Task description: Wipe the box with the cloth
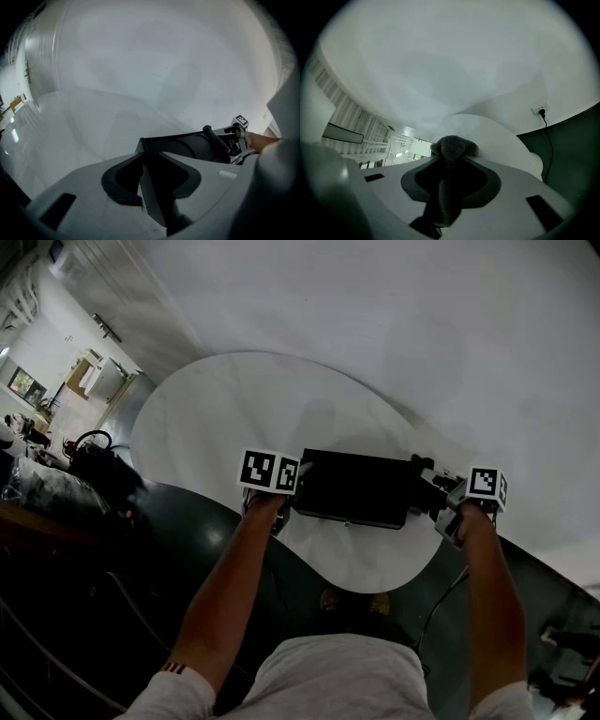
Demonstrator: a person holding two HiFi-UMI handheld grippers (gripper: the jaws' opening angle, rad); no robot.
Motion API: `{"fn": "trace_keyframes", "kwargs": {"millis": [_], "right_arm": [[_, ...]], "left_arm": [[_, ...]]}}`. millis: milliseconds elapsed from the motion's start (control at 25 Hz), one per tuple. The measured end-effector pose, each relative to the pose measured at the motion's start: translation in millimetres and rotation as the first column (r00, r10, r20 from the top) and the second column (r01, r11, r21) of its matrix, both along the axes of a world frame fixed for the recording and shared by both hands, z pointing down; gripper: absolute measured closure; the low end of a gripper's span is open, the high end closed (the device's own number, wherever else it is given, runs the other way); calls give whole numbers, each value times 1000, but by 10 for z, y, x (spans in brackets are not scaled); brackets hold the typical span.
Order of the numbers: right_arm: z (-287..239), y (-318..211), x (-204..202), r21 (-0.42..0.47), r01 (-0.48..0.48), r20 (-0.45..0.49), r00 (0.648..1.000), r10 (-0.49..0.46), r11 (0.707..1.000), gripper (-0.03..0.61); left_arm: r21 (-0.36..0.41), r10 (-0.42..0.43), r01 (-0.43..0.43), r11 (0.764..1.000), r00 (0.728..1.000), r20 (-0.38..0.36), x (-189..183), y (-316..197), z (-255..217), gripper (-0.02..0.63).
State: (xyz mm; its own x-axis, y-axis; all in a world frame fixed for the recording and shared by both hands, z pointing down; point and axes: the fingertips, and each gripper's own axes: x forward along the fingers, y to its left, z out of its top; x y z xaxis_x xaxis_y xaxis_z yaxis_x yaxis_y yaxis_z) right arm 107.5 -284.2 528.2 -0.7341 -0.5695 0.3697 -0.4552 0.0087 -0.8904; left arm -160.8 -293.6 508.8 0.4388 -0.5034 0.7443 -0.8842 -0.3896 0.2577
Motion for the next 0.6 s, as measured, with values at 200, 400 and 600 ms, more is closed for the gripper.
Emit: {"fn": "trace_keyframes", "kwargs": {"millis": [200, 400, 600], "right_arm": [[30, 85, -6, -14, 9, -8, 1000, -9, 1000, 485], [88, 451, -51, -11, 32, -20, 999, -32, 999, 485], [68, 680, -84, -16, 37, -32, 999, -37, 999, 485]], "left_arm": [[2, 1, -1, 1000, 1000, 3, 1, -1, -5, 505], [4, 6, -6, 1000, 1000, 6, -1, 108, 32, 505], [3, 8, -8, 1000, 1000, 7, 0, 64, 1, 505]]}}
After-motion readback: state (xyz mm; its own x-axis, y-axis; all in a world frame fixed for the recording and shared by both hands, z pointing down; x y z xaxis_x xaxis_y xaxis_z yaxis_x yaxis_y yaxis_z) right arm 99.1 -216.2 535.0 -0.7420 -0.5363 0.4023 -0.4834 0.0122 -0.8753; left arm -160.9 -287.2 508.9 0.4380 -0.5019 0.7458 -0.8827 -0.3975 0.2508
